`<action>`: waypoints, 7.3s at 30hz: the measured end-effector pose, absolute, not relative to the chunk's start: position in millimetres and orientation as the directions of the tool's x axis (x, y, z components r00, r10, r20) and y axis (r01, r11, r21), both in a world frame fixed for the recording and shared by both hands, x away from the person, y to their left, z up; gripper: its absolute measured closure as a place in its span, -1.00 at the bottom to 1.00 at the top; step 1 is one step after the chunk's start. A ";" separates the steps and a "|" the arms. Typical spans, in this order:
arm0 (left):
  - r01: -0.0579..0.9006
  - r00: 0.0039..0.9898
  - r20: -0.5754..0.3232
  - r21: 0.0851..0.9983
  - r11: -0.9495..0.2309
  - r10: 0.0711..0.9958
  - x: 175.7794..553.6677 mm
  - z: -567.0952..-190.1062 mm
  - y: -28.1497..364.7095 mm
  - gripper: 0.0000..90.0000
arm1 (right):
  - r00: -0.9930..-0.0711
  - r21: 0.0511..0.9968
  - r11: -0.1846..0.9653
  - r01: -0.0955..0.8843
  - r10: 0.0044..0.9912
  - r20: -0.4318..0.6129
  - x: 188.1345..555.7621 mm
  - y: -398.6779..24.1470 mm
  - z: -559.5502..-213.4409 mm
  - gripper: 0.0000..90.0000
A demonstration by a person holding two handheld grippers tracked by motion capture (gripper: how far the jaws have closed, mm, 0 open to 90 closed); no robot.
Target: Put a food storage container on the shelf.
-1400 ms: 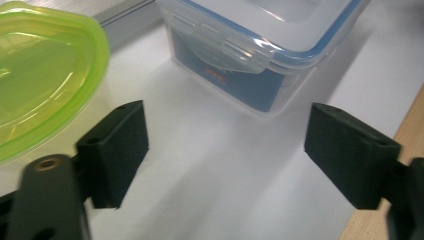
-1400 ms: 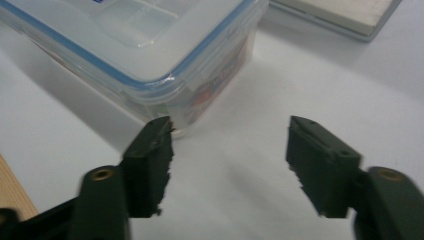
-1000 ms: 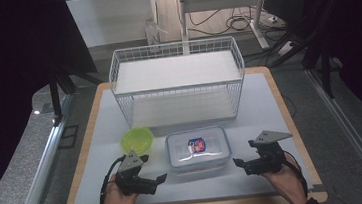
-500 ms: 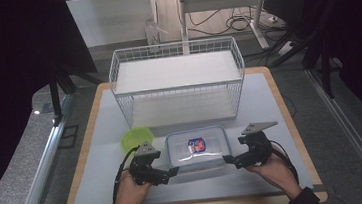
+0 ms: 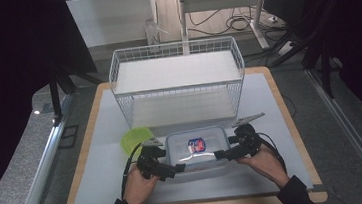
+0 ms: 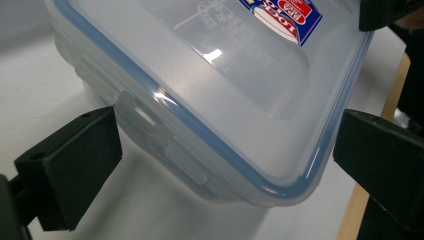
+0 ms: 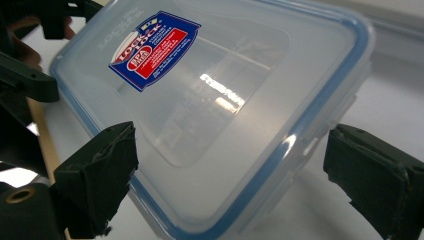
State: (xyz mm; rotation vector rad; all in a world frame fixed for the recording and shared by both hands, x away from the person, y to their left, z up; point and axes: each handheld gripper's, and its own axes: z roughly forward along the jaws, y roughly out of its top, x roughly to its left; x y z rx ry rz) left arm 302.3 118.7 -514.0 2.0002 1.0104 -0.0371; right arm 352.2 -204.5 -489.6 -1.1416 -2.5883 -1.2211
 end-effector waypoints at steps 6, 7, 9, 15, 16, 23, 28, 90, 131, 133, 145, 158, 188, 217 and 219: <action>0.697 0.644 -0.436 0.673 -0.247 0.629 307.8 -514.5 122.1 -1.00 | -0.710 0.634 0.396 0.665 0.597 0.372 356.8 -203.9 -491.3 -0.86; 0.699 0.641 -0.439 0.672 -0.243 0.630 308.1 -514.4 122.1 -1.00 | -0.708 0.632 0.393 0.667 0.597 0.376 357.0 -204.1 -491.6 -0.86; 0.708 0.630 -0.447 0.666 -0.234 0.635 308.8 -514.0 121.8 -1.00 | -0.708 0.631 0.393 0.669 0.596 0.379 357.2 -204.4 -491.9 -0.86; 0.723 0.608 -0.452 0.656 -0.219 0.653 311.6 -513.1 119.9 -1.00 | -0.704 0.624 0.392 0.676 0.595 0.388 358.2 -205.0 -492.0 -0.85; 0.724 0.604 -0.449 0.654 -0.219 0.659 312.5 -513.1 118.9 -1.00 | -0.703 0.623 0.392 0.677 0.595 0.390 358.4 -205.1 -492.1 -0.85; 0.740 0.596 -0.475 0.638 -0.213 0.647 316.6 -515.2 115.6 -1.00 | -0.691 0.613 0.383 0.691 0.597 0.407 361.0 -204.9 -492.8 -0.86; 0.739 0.597 -0.475 0.640 -0.212 0.646 316.4 -515.5 115.8 -1.00 | -0.675 0.592 0.372 0.715 0.588 0.445 364.5 -203.8 -495.6 -0.85; 0.679 0.683 -0.479 0.694 -0.238 0.551 285.8 -500.0 146.4 0.10 | -0.726 0.708 0.353 0.612 0.605 0.326 296.8 -234.7 -473.9 0.10; 0.591 0.689 -0.400 0.792 -0.151 0.604 299.2 -420.3 175.0 0.12 | -0.737 0.800 0.201 0.565 0.558 0.381 327.7 -215.5 -410.9 0.19; 0.590 0.687 -0.398 0.794 -0.145 0.608 302.2 -413.7 177.3 0.12 | -0.742 0.806 0.199 0.557 0.554 0.376 332.1 -212.4 -403.4 0.19; 0.560 0.694 -0.378 0.819 -0.129 0.612 322.0 -381.1 188.1 0.12 | -0.756 0.834 0.187 0.519 0.554 0.347 356.3 -200.7 -364.3 0.19; 0.540 0.698 -0.365 0.833 -0.118 0.616 350.6 -347.8 198.3 0.12 | -0.758 0.850 0.165 0.499 0.558 0.337 383.6 -189.8 -330.4 0.18; 0.541 0.681 -0.397 0.839 -0.057 0.615 428.5 -310.4 213.3 0.12 | -0.724 0.852 0.101 0.514 0.584 0.368 458.8 -174.0 -288.3 0.17; 0.466 0.649 -0.259 0.879 -0.104 0.715 439.0 -319.4 206.5 0.02 | -0.683 0.831 0.059 0.554 0.603 0.412 482.6 -171.5 -304.6 0.09; 0.472 0.649 -0.256 0.874 -0.115 0.716 438.5 -320.2 205.0 0.09 | -0.683 0.831 0.070 0.551 0.610 0.402 482.8 -170.7 -306.1 0.06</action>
